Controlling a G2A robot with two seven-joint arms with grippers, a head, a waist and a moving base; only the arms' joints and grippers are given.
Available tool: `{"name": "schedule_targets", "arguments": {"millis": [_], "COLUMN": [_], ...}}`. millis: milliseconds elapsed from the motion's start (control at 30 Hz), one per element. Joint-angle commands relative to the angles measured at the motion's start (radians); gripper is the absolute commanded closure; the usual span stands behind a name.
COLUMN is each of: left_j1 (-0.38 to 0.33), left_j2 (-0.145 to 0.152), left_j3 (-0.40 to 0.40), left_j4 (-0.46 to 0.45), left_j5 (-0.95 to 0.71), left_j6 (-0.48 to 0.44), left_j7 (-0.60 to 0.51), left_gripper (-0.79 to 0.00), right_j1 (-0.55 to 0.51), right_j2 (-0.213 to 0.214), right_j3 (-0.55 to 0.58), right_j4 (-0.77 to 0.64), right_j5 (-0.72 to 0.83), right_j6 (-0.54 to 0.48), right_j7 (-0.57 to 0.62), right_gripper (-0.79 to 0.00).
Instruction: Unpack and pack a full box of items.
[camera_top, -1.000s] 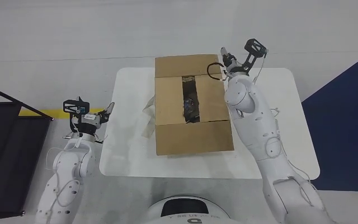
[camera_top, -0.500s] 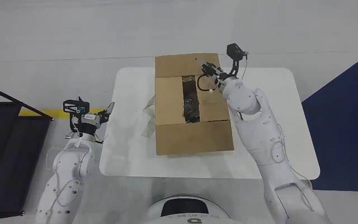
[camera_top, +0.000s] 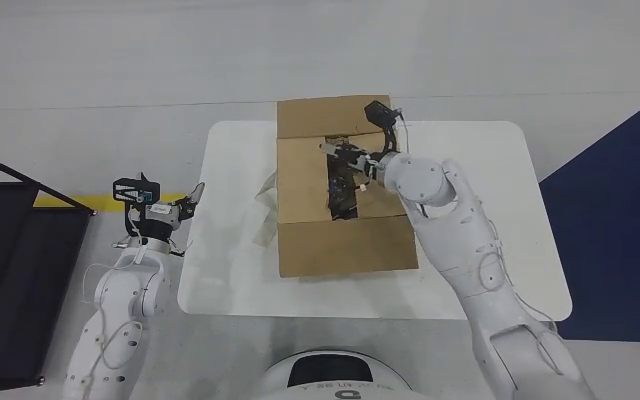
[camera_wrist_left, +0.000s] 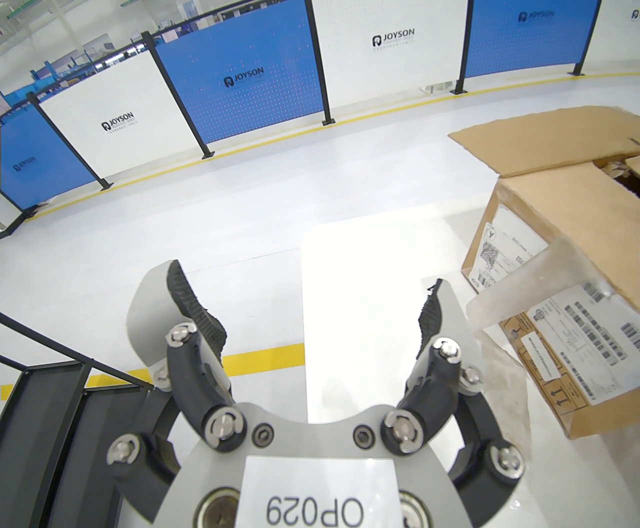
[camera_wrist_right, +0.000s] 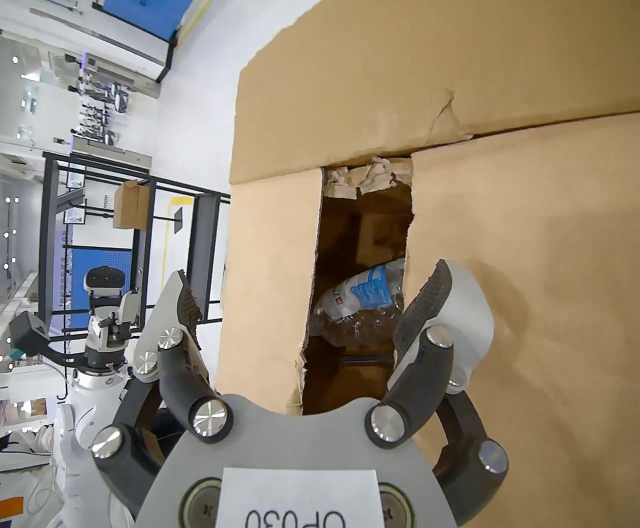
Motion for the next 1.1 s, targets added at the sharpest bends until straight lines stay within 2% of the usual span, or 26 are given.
{"name": "schedule_targets", "arguments": {"millis": [0, 333, 467, 533, 567, 633, 667, 733, 767, 867, 1067], "left_j1": [0.0, 0.0, 0.0, 0.0, 0.0, 0.0, 0.0, 0.0, 0.0, 0.0, -0.002], "left_j2": [0.0, 0.0, 0.0, 0.0, 0.0, 0.0, 0.0, 0.0, 0.0, 0.0, -0.003], "left_j3": [0.0, 0.0, 0.0, 0.0, 0.0, 0.0, 0.0, 0.0, 0.0, 0.0, -0.004], "left_j4": [0.0, 0.0, 0.0, 0.0, 0.0, 0.0, 0.0, 0.0, 0.0, 0.0, 0.0], "left_j5": [0.0, 0.0, 0.0, 0.0, 0.0, 0.0, 0.0, 0.0, 0.0, 0.0, -0.028], "left_j6": [0.0, 0.0, 0.0, 0.0, 0.0, 0.0, 0.0, 0.0, 0.0, 0.0, 0.01], "left_j7": [0.0, 0.0, 0.0, 0.0, 0.0, 0.0, 0.0, 0.0, 0.0, 0.0, 0.025], "left_gripper": [-0.785, -0.785, -0.785, -0.785, -0.785, -0.785, -0.785, -0.785, -0.785, -0.785, -0.785], "right_j1": [0.016, 0.106, 0.133, 0.153, 0.161, 0.178, 0.186, 0.201, 0.205, 0.213, 0.238], "right_j2": [-0.005, -0.045, -0.055, -0.06, -0.062, -0.065, -0.066, -0.07, -0.073, -0.085, -0.123], "right_j3": [-0.026, -0.15, -0.12, -0.094, -0.081, -0.067, -0.062, -0.071, -0.081, -0.121, -0.235], "right_j4": [0.023, 0.131, 0.149, 0.173, 0.182, 0.204, 0.214, 0.219, 0.214, 0.194, 0.195], "right_j5": [0.015, 0.098, 0.269, 0.372, 0.431, 0.511, 0.536, 0.554, 0.564, 0.587, 0.646], "right_j6": [0.006, 0.013, 0.019, 0.024, 0.024, 0.02, 0.019, 0.016, 0.015, 0.012, -0.002], "right_j7": [0.016, 0.025, 0.088, 0.121, 0.143, 0.187, 0.192, 0.188, 0.184, 0.169, 0.102], "right_gripper": [-0.785, -0.785, -0.785, -0.742, -0.754, -0.693, -0.714, -0.696, -0.748, -0.77, -0.785]}}
